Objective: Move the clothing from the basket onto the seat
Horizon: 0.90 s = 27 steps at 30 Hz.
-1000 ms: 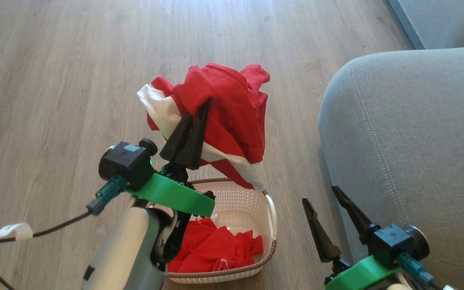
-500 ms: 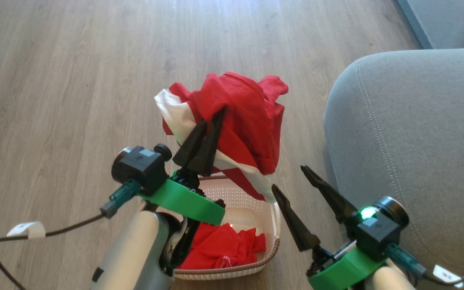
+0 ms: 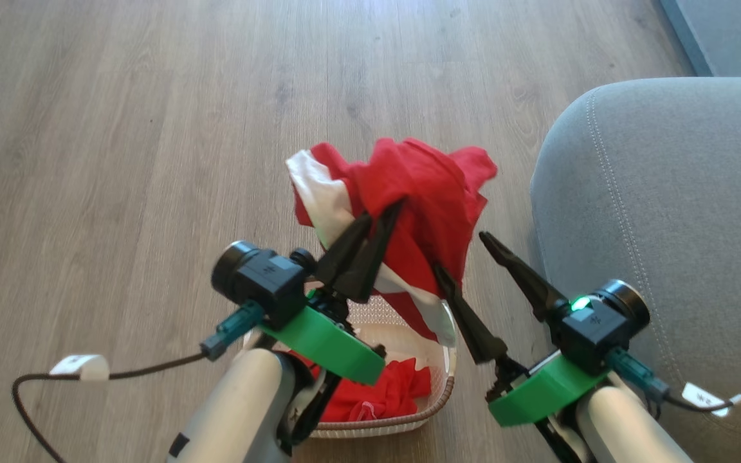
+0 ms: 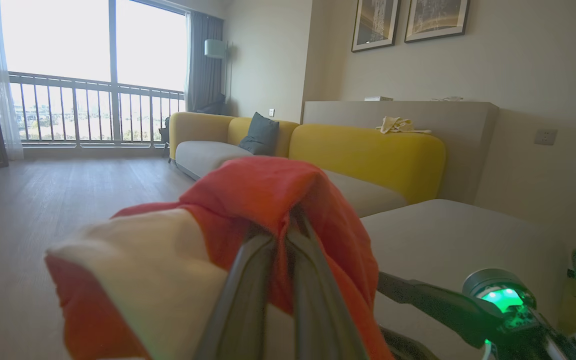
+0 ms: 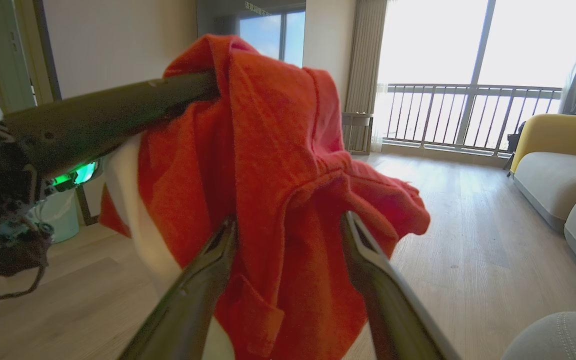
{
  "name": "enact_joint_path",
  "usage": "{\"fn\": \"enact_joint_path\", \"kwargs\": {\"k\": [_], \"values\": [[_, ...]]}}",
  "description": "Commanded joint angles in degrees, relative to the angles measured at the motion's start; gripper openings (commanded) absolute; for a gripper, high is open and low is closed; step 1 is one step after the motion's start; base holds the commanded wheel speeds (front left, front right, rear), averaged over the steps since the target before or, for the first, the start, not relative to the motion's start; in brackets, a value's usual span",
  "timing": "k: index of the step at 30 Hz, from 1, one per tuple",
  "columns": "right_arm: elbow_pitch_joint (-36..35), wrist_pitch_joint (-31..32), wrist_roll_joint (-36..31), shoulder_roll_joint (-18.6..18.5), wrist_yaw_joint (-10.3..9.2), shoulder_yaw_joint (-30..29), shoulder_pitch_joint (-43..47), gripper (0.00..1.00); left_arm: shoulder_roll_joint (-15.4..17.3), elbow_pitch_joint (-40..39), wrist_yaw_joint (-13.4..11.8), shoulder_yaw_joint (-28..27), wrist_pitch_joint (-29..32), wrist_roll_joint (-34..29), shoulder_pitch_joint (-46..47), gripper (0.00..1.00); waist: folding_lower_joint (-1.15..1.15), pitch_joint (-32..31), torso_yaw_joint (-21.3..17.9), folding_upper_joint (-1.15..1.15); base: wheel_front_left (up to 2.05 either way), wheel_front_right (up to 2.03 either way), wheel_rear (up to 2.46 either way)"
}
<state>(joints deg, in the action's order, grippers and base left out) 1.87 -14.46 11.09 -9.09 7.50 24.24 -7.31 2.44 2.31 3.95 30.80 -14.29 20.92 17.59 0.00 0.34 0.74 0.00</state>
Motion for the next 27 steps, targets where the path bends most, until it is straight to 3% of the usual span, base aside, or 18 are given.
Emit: {"fn": "enact_joint_path", "kwargs": {"k": [1, 18, 19, 20, 27], "values": [[-1.45, -0.54, 0.04, 0.71, -0.01, 0.89, -3.71, 1.00, 0.43, -1.85, 0.57, -1.09, -0.71, -0.65, 3.41, 0.00, 0.00, 0.12, 0.04, 0.00, 0.00, 0.00, 0.00], [2.59, -0.54, 1.10, 0.88, -0.01, 4.46, -8.50, 1.00, 0.43, -1.98, 3.12, 4.84, -0.71, 0.15, 4.28, 0.00, 0.00, 0.05, 0.76, 0.00, 0.00, 0.00, 0.00], [2.70, -0.54, 1.27, 1.01, -0.01, 4.77, -8.69, 0.31, 0.43, -1.95, 3.17, 4.97, -0.71, 0.21, 4.34, 0.00, 0.00, 0.02, 0.79, 0.00, 0.00, 0.00, 0.00], [2.55, -0.54, 1.23, 0.99, -0.01, 5.23, -8.96, 0.00, 0.43, -1.92, 3.22, 4.94, -0.71, 0.40, 4.34, 0.00, 0.00, 0.01, 0.82, 0.00, 0.00, 0.00, 0.00], [1.94, -0.54, 1.28, 1.85, -0.01, 4.41, -8.68, 0.00, 0.43, -0.24, 3.42, 5.06, -0.71, 0.65, 4.15, 0.00, 0.00, -0.17, 1.20, 0.00, 0.00, 0.00, 0.00]]}}
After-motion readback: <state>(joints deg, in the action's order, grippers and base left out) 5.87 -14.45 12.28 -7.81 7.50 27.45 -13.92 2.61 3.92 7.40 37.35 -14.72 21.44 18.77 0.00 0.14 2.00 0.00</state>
